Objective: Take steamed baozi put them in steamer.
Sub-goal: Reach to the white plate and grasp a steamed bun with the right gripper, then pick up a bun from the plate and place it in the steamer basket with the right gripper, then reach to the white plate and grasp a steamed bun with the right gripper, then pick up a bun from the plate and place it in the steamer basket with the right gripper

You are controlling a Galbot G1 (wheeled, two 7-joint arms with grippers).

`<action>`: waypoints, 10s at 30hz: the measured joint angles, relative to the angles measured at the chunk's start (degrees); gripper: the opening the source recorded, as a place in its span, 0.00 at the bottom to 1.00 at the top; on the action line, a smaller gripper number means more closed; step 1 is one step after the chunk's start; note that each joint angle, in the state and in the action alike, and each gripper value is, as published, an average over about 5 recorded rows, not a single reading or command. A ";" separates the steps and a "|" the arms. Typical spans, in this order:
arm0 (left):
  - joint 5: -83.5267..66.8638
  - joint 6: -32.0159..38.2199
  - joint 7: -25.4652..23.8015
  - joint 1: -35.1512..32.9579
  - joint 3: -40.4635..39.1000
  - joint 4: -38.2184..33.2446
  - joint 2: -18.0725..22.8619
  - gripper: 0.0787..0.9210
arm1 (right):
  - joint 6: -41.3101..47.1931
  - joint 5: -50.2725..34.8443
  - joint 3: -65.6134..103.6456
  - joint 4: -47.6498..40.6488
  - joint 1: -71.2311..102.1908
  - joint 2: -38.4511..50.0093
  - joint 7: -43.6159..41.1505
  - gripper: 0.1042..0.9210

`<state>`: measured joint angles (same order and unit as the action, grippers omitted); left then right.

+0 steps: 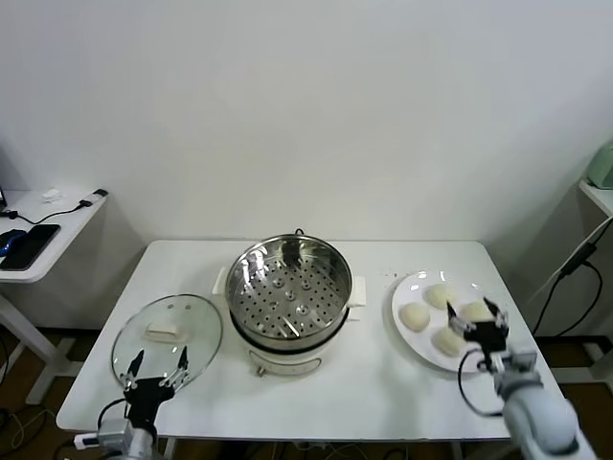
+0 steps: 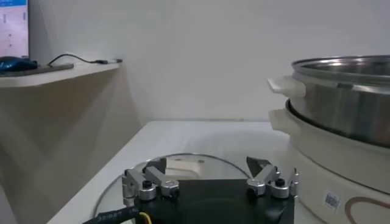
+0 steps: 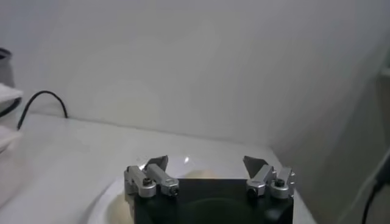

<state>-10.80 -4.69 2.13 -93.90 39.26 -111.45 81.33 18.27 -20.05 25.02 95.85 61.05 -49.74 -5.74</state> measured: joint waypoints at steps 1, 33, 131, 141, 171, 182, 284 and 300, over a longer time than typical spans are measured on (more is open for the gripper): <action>-0.04 0.10 0.00 0.04 -0.08 0.11 -0.11 0.88 | 0.16 0.24 -2.28 -1.37 -2.91 1.87 -1.83 0.88; 1.74 1.35 -0.23 -0.36 -0.24 2.54 1.25 0.88 | -13.27 10.59 -88.35 -45.16 -76.13 5.17 -56.27 0.88; 5.05 2.07 0.32 -0.75 -3.31 1.85 2.15 0.88 | -61.32 24.59 -99.11 -62.08 -86.46 -40.27 -53.45 0.63; 5.34 2.17 0.32 -0.88 -3.73 1.88 2.29 0.88 | -64.39 24.55 -98.41 -65.77 -85.55 -42.03 -54.21 0.79; 5.62 2.16 0.22 -1.73 -3.68 0.11 2.07 0.88 | -28.20 -14.42 -127.47 -30.93 -113.61 -11.01 -54.86 0.88; 5.28 1.94 0.17 -1.77 -3.17 -0.37 2.49 0.88 | -12.00 -15.69 -129.60 -24.00 -108.15 -0.14 -49.92 0.88; 6.49 2.49 0.09 -1.78 -4.60 -1.51 1.92 0.88 | 15.59 -38.69 -117.37 -31.77 -98.19 -39.04 -30.65 0.60; 6.47 2.68 0.21 -2.22 -4.47 -1.90 1.93 0.88 | 12.47 -38.13 -117.02 -32.81 -99.06 -37.68 -33.88 0.88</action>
<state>-4.33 -2.01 2.34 -96.12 34.79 -113.35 83.26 30.74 -58.18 -92.00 63.04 -38.01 -87.43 -39.62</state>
